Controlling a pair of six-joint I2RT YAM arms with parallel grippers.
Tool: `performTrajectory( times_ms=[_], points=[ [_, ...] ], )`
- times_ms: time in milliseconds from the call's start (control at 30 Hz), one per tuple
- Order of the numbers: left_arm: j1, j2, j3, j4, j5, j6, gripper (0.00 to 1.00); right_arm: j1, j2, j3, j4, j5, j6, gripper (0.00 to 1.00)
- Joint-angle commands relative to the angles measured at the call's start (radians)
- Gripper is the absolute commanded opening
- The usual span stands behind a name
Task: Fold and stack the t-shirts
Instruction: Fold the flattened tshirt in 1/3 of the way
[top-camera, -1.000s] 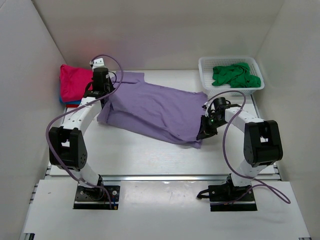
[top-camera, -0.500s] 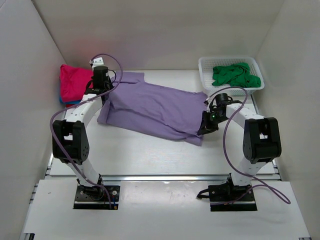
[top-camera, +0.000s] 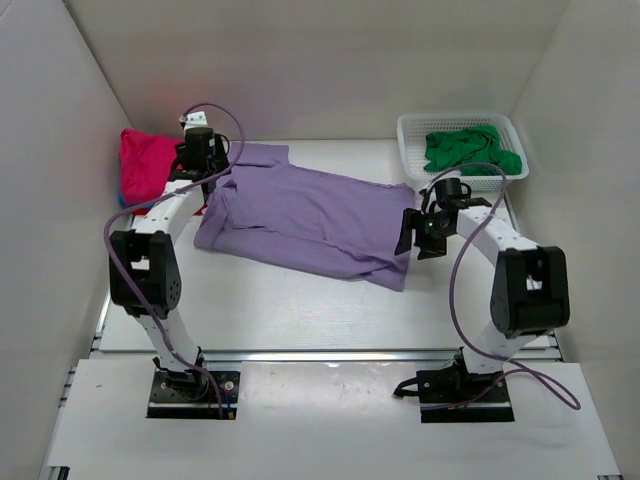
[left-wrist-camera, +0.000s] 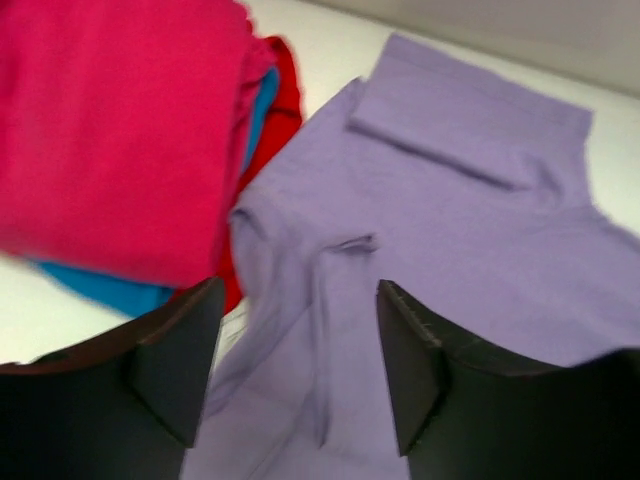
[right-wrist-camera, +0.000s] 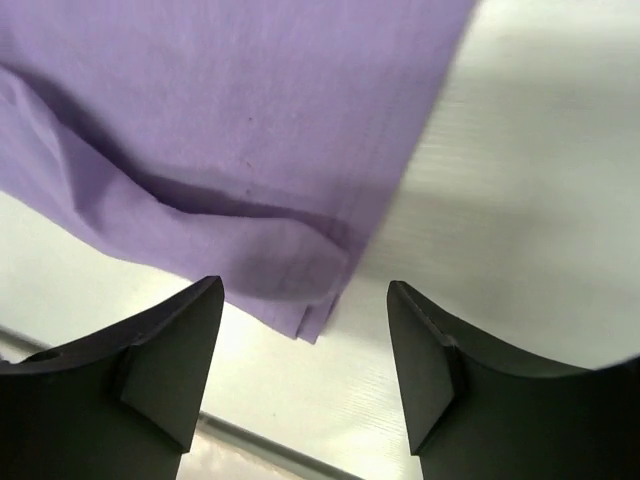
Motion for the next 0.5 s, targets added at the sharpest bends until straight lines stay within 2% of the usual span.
performTrajectory(
  times_ms=[0, 67, 133, 233, 333, 467],
  points=[
    [0.023, -0.172, -0.024, -0.134, -0.014, 0.059, 0.71, -0.001, -0.144, -0.023, 0.034, 0.114, 0.065, 0.64],
    [0.008, -0.219, -0.072, -0.233, -0.048, 0.089, 0.67, 0.007, -0.194, -0.059, 0.031, 0.14, 0.096, 0.61],
    [-0.004, -0.268, -0.135, -0.272, -0.074, 0.093, 0.65, 0.022, -0.238, -0.118, 0.034, 0.149, 0.137, 0.6],
    [-0.01, -0.333, -0.28, -0.293, -0.106, 0.082, 0.61, 0.111, -0.301, -0.186, 0.058, 0.176, 0.215, 0.57],
    [-0.018, -0.313, -0.336, -0.321, -0.112, 0.07, 0.63, 0.194, -0.333, -0.238, 0.084, 0.198, 0.292, 0.56],
    [-0.026, -0.258, -0.345, -0.337, -0.088, 0.008, 0.66, 0.237, -0.35, -0.297, 0.143, 0.186, 0.349, 0.55]
  ],
)
